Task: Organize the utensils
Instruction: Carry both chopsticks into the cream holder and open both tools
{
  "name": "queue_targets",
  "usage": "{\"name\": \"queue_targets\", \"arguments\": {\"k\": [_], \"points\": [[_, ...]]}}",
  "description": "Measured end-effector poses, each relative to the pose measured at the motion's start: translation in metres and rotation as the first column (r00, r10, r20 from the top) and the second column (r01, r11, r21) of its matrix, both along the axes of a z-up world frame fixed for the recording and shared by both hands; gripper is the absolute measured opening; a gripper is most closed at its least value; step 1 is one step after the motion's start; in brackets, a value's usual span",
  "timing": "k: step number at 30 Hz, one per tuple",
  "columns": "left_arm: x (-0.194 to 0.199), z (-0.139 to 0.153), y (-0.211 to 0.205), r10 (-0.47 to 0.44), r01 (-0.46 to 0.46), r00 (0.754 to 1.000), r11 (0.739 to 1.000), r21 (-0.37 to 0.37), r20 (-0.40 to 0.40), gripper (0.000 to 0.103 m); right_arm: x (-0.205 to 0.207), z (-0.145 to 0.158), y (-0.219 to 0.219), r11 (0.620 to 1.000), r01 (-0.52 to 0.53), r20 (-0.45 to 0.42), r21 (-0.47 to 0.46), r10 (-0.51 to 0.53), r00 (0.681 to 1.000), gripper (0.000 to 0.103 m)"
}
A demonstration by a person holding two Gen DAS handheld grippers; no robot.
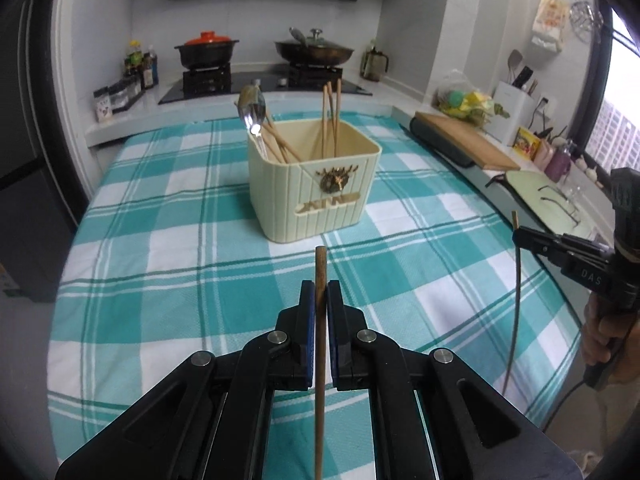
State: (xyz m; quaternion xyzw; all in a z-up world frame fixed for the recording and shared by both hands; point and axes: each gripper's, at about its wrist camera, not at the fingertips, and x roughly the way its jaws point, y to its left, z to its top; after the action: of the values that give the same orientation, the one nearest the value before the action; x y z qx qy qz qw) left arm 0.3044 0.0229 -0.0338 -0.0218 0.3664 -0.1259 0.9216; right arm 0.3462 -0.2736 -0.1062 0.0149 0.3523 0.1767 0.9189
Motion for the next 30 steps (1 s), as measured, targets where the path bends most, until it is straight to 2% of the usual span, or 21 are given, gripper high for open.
{"name": "queue_targets", "arguments": {"k": [6, 13, 24, 30], "points": [[-0.033, 0.033, 0.007, 0.013, -0.007, 0.995, 0.998, -0.056, 0.098, 0.004, -0.047, 0.037, 0.006, 1.000, -0.015, 0.150, 0.003, 0.014, 0.989, 0.005], [-0.046, 0.055, 0.010, 0.022, -0.009, 0.987, 0.996, -0.085, 0.156, 0.004, -0.078, 0.062, 0.015, 1.000, -0.021, 0.285, 0.010, 0.018, 0.958, 0.005], [-0.048, 0.067, 0.008, 0.016, 0.002, 0.983, 0.996, -0.094, 0.183, 0.004, -0.083, 0.080, 0.019, 0.999, -0.029, 0.349, 0.037, 0.015, 0.937, 0.005], [-0.049, 0.075, 0.007, 0.004, 0.016, 0.981, 0.995, -0.099, 0.194, 0.004, -0.076, 0.082, 0.019, 0.998, -0.036, 0.346, 0.047, 0.018, 0.938, 0.005]]}}
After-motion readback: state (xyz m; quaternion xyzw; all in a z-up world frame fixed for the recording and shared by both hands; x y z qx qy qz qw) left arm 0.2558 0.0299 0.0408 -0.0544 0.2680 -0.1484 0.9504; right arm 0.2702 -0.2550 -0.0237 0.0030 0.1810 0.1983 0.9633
